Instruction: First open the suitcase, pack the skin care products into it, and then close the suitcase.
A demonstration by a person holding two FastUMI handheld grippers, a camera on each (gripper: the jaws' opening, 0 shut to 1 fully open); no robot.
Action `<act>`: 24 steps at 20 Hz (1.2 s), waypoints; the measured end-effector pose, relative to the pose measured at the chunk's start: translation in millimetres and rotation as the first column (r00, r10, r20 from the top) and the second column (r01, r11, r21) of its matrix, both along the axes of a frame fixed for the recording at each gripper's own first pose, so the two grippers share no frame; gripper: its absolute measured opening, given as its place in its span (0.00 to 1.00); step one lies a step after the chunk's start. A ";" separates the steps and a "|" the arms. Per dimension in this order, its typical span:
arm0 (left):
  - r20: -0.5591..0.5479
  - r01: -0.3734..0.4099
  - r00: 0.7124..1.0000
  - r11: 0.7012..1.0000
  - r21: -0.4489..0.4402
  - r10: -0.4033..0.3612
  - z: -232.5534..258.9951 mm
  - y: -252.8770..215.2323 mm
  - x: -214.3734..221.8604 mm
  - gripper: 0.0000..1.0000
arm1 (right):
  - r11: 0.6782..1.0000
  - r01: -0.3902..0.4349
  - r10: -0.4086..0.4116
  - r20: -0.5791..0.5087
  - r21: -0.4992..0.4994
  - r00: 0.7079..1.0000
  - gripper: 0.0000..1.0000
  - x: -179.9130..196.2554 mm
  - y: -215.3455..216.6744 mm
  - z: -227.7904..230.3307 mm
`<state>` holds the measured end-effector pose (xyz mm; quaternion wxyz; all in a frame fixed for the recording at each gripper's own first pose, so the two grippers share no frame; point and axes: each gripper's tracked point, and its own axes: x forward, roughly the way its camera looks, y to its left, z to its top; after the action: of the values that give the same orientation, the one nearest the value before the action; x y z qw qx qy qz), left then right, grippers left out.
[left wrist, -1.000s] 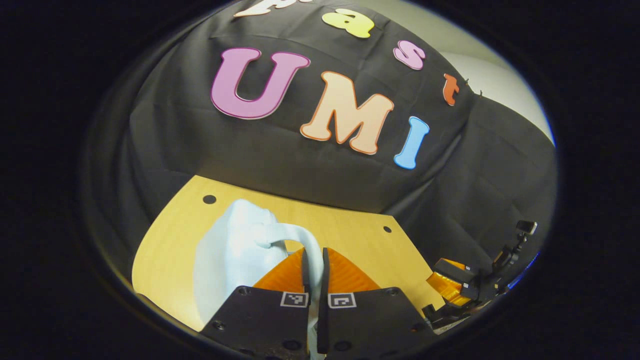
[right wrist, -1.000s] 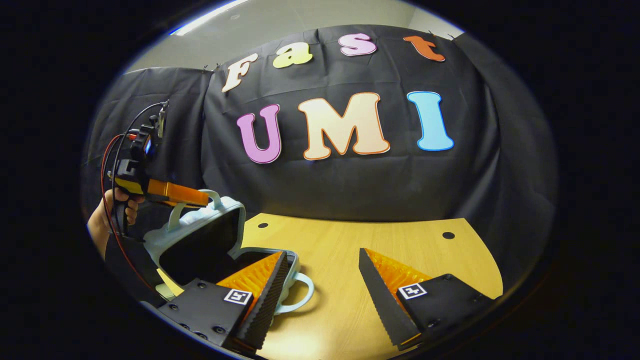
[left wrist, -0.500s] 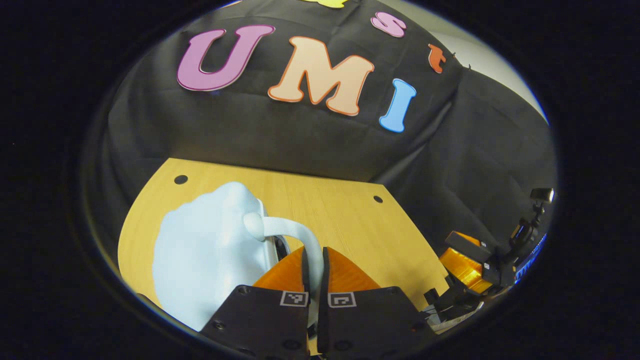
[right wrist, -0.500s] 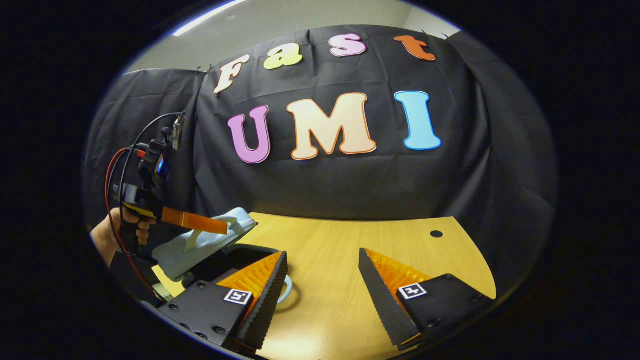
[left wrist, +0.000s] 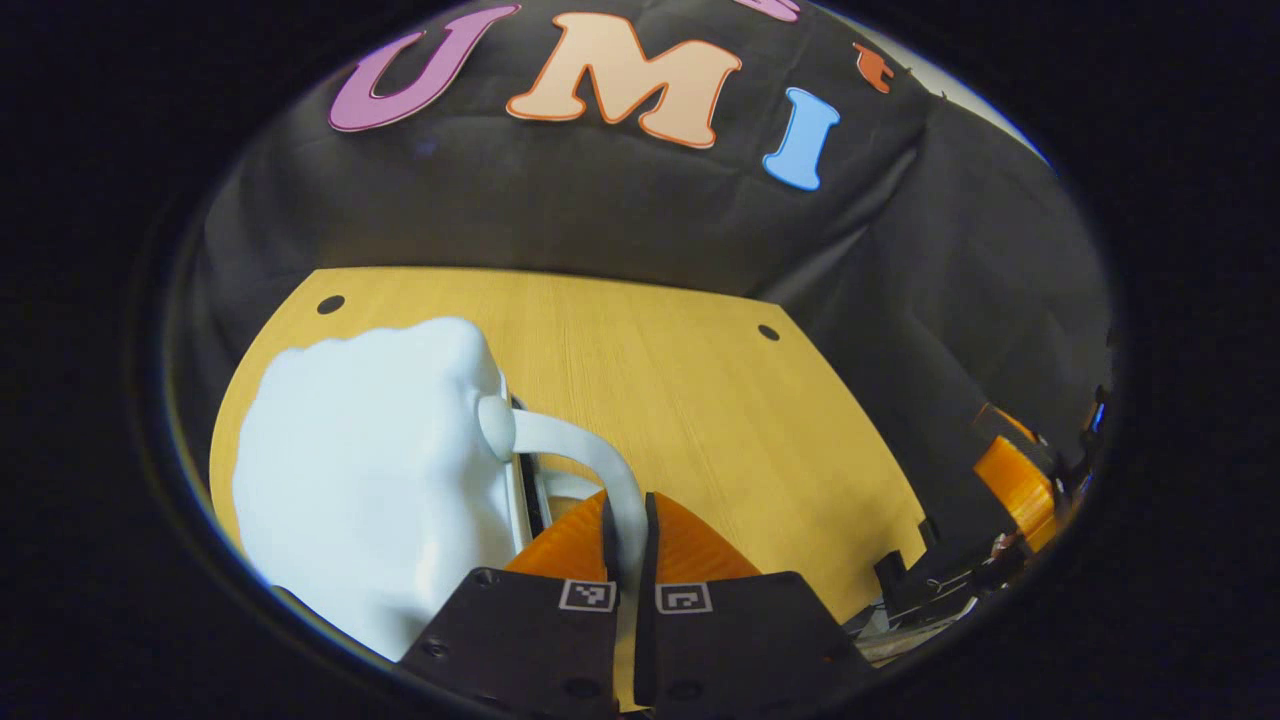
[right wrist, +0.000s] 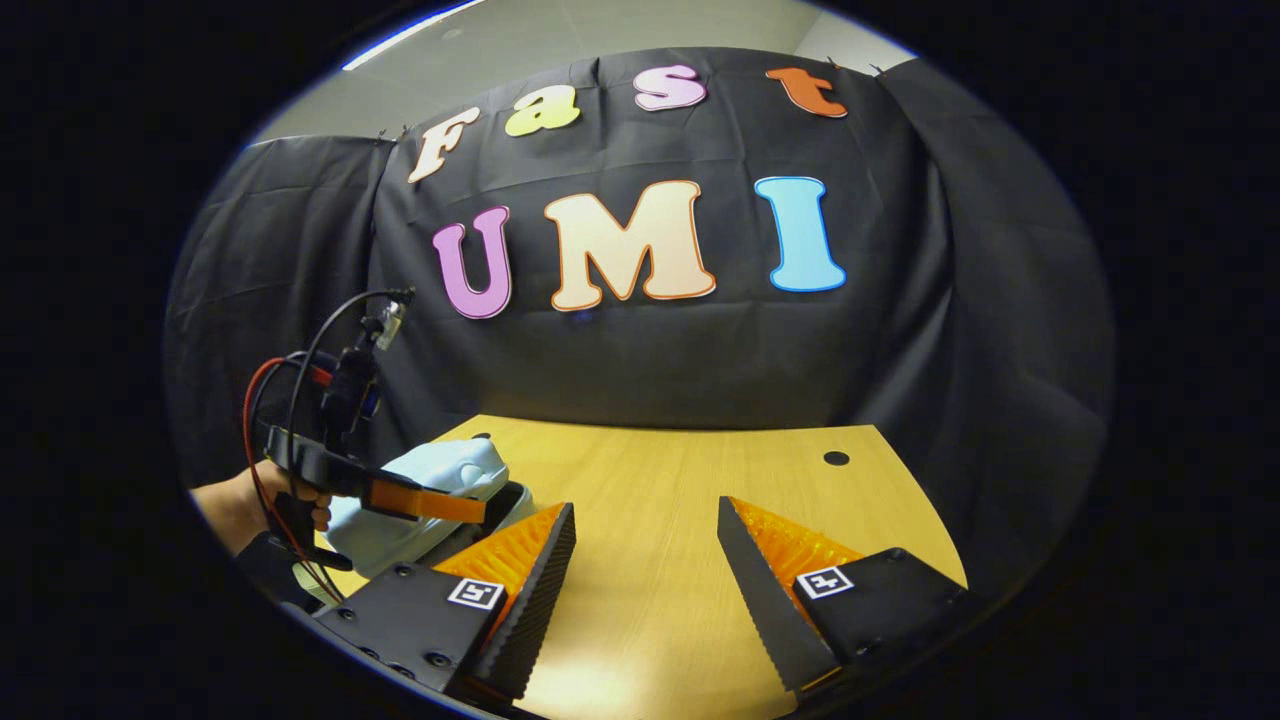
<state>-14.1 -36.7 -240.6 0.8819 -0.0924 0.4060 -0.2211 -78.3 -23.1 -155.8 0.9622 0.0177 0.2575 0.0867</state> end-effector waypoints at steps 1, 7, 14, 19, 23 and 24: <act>-0.014 0.002 1.000 1.000 0.018 -0.002 -9.9 -3.0 -1.8 0.00 | 1.000 0.001 -0.001 -0.002 -0.003 1.000 0.90 -2.3 -6.1 -0.2; -0.054 -0.001 0.999 0.992 0.125 0.008 -59.7 -16.3 -14.7 0.05 | 1.000 0.008 -0.008 -0.005 -0.016 1.000 0.91 -10.6 -34.7 0.0; 0.230 -0.161 0.962 0.986 0.036 0.148 22.4 -27.0 6.6 0.86 | 1.000 -0.002 0.003 0.048 -0.002 0.999 0.91 0.4 -39.5 17.0; 0.590 -0.298 0.772 0.955 0.007 0.237 157.6 -9.4 15.8 0.94 | 1.000 -0.017 0.015 0.210 0.009 0.978 0.94 28.0 -20.8 68.8; 0.696 -0.334 0.671 0.942 -0.026 0.257 223.0 -15.6 1.5 0.96 | 0.999 -0.019 0.003 0.370 0.040 0.929 0.98 49.7 -7.4 125.2; 0.707 -0.344 0.656 0.938 -0.033 0.265 233.2 -14.6 -1.1 0.96 | 0.998 -0.016 -0.007 0.400 0.053 0.916 0.96 52.6 -6.4 137.5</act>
<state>-15.2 -51.3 -7.3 0.9971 -0.0222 0.0300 -0.0669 -25.7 -29.5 -18.2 0.9935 0.0255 0.0529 0.0977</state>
